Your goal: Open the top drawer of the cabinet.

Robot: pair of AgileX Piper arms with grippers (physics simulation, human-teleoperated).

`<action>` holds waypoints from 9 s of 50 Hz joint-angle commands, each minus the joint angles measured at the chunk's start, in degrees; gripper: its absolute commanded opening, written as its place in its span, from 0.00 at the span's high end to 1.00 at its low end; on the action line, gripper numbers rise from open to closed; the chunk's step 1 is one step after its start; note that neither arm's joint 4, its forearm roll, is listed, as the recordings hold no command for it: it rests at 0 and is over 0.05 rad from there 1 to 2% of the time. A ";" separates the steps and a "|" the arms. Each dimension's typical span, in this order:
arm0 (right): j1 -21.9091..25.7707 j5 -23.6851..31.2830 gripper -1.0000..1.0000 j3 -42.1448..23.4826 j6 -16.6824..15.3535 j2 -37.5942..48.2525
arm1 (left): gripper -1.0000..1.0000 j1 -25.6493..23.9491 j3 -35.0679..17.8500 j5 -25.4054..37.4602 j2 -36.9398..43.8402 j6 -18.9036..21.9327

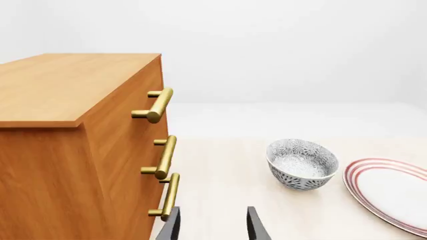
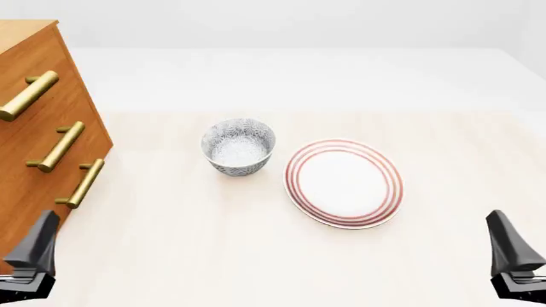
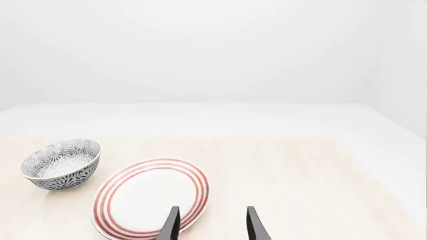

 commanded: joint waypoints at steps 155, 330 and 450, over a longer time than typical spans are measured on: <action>0.00 -0.21 0.00 -0.06 -0.35 0.26 | 0.00 9.08 -23.31 -11.75 47.08 78.04; -0.05 -0.21 0.00 -0.07 -0.30 0.27 | 1.00 -0.73 -21.07 -36.39 67.85 81.73; -0.05 -0.51 0.00 -0.06 -0.36 0.55 | 0.00 -17.23 -14.53 -25.42 43.64 76.92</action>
